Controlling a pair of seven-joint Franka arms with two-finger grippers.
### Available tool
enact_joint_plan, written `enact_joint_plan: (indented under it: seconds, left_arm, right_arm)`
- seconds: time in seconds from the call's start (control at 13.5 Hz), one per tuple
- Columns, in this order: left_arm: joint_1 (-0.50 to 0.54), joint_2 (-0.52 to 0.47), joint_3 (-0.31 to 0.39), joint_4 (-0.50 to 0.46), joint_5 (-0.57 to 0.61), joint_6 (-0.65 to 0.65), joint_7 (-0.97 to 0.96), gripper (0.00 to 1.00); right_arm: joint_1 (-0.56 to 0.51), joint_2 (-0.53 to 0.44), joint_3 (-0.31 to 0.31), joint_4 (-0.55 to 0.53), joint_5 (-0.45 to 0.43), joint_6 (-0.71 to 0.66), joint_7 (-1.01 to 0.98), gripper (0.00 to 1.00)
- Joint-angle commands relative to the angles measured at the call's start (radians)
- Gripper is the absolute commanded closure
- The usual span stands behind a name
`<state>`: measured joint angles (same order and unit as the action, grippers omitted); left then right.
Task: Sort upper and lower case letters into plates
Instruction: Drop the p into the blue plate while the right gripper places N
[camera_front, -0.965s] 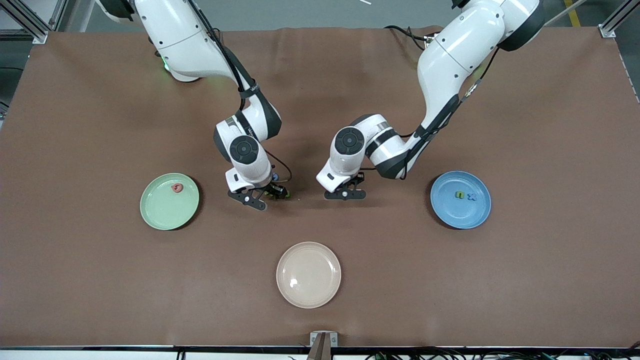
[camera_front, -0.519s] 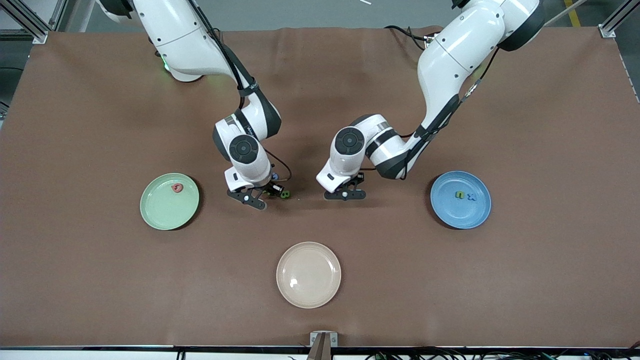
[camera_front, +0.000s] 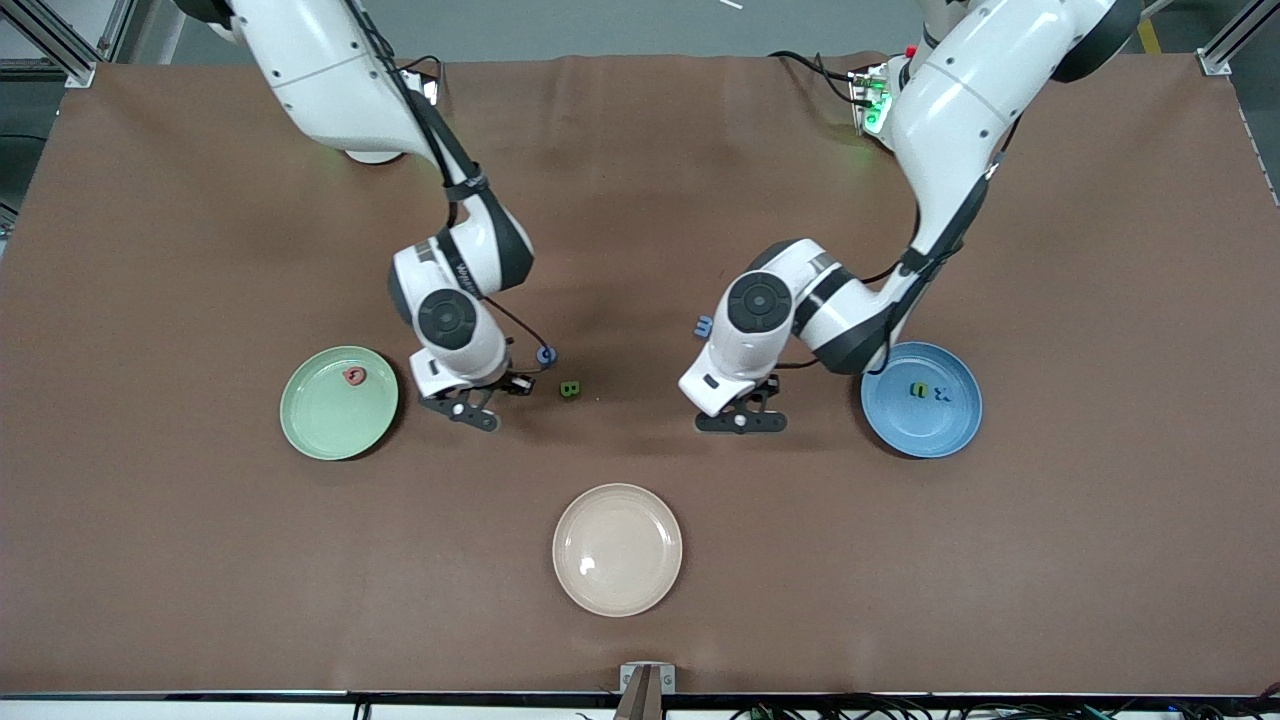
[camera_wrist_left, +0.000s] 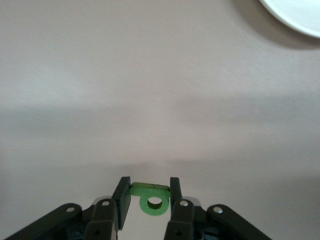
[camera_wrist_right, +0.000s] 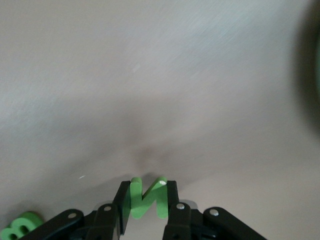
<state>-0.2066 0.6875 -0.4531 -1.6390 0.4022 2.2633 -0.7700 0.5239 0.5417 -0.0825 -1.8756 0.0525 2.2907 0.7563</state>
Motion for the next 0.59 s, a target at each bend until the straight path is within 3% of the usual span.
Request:
enact_joint_plan:
  seconds: [0.0,0.22,0.37,0.52]
  left_arm:
    - [0.097,-0.139,-0.007,-0.157,0.006,-0.005,0.124,0.8]
    - [0.206,-0.221,-0.013,-0.267,0.006,-0.001,0.251,0.8]
    - [0.324,-0.236,-0.068,-0.321,0.007,0.005,0.325,0.8]
    - [0.447,-0.258,-0.125,-0.384,0.009,0.034,0.397,0.8]
  right_arm:
    - [-0.121,-0.118,0.017,-0.037,-0.013,-0.103,-0.191,1.0]
    - [-0.258,-0.155,0.015,-0.059,-0.013,-0.135,-0.435,1.0]
    - [-0.315,-0.155,0.015,-0.08,-0.013,-0.12,-0.52,1.0]
    - [-0.357,-0.154,0.015,-0.16,-0.011,-0.004,-0.584,1.0]
